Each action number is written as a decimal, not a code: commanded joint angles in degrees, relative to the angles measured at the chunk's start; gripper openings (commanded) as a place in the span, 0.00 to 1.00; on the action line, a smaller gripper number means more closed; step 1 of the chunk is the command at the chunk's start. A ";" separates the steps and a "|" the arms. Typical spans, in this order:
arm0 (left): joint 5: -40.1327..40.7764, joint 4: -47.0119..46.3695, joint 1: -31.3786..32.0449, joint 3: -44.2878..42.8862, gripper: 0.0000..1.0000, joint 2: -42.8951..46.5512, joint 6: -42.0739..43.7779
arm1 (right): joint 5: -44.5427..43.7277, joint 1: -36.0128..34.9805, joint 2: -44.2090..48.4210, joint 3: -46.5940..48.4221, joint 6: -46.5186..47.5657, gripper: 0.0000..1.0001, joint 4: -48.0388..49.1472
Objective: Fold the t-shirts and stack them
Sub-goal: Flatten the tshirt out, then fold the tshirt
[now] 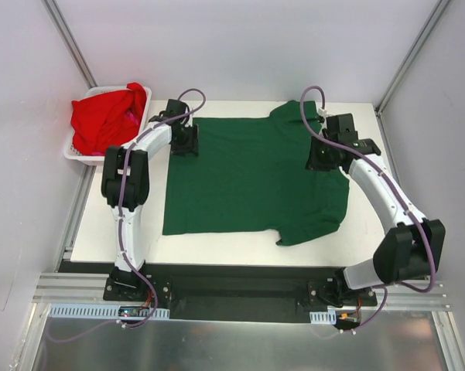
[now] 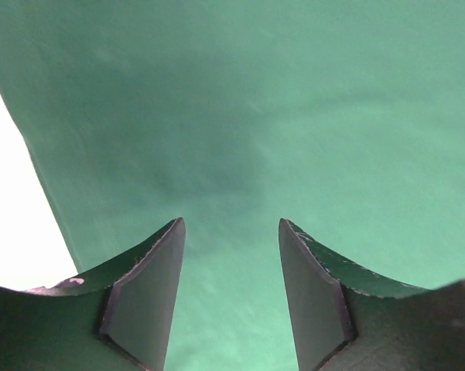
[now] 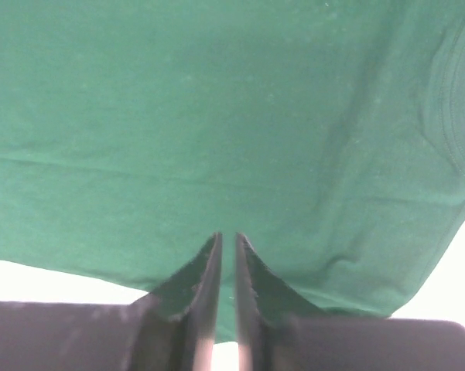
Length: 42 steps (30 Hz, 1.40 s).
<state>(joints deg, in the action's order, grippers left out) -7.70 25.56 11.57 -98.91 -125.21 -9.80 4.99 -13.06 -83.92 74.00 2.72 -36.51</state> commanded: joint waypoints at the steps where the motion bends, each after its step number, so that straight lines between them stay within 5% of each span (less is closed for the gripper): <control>1: -3.89 -4.20 3.01 4.95 0.52 12.25 -1.18 | 0.89 -1.09 7.44 -3.23 -1.40 0.20 -2.50; 17: -5.83 -15.80 14.61 36.58 0.49 33.36 -8.04 | -3.76 -12.07 20.81 -20.90 -13.17 0.32 -9.19; 31: -6.18 -17.74 16.11 41.26 0.46 36.35 -7.95 | -16.33 -32.27 19.85 -31.27 -28.90 0.40 -11.83; 42: -5.57 -17.83 16.11 42.40 0.44 37.58 -7.42 | -21.51 -40.55 11.60 -32.87 -34.63 0.44 -2.87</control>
<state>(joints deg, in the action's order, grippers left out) -13.06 8.75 27.70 -57.23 -90.30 -17.41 -12.36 -51.55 -69.49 40.23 -28.75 -43.40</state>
